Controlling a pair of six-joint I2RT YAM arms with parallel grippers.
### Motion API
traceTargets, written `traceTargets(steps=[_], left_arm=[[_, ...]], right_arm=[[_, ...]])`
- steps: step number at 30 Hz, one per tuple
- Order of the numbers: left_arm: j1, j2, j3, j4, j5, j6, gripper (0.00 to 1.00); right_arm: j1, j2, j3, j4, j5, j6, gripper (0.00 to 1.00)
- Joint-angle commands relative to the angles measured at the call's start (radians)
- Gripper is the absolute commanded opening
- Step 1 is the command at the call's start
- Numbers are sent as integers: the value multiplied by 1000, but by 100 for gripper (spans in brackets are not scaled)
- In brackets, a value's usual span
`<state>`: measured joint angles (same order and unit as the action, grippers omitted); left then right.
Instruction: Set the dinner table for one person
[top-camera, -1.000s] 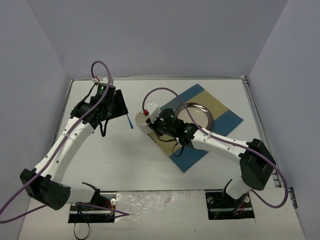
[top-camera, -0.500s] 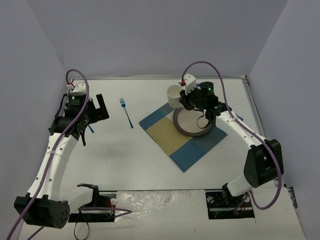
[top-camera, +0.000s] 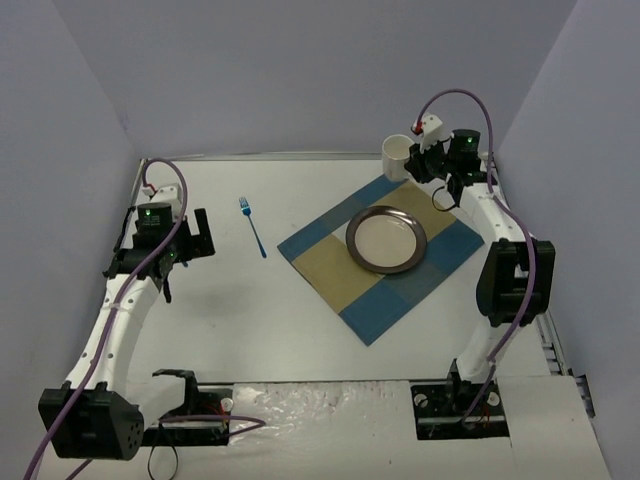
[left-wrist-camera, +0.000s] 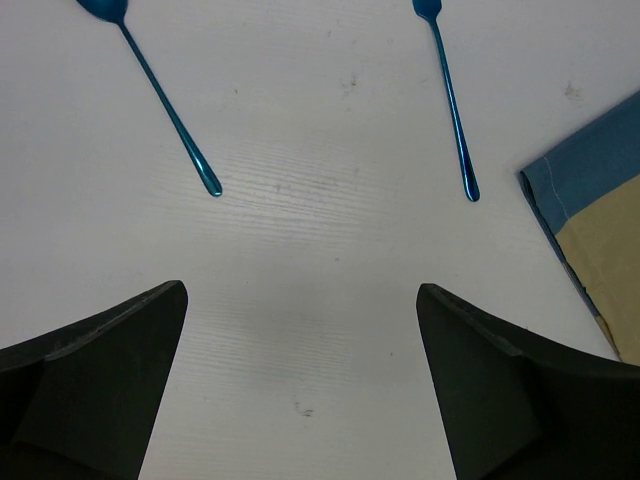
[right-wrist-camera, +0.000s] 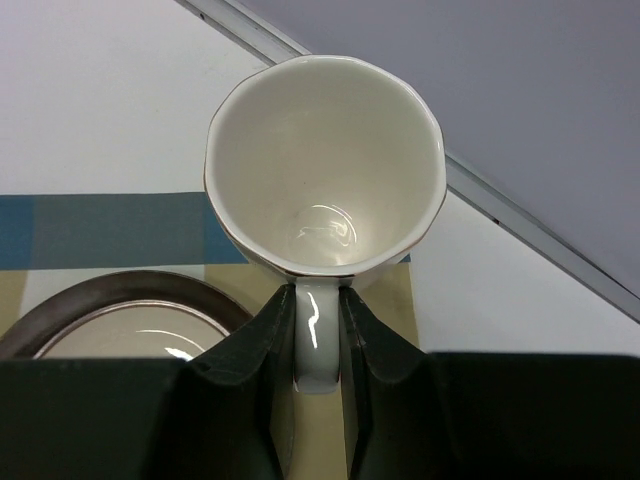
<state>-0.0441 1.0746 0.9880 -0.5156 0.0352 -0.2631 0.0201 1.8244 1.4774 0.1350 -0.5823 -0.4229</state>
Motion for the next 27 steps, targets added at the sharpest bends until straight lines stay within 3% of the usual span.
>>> traceTargets(steps=[1, 12, 27], left_arm=[[12, -67, -5, 103, -43, 28, 97], [13, -64, -23, 108, -94, 41, 97], [12, -33, -26, 111, -89, 50, 97]], right_arm=[[-15, 64, 164, 129, -87, -57, 0], [-54, 224, 287, 129, -105, -97, 0], [-83, 310, 296, 183, -141, -109, 0]])
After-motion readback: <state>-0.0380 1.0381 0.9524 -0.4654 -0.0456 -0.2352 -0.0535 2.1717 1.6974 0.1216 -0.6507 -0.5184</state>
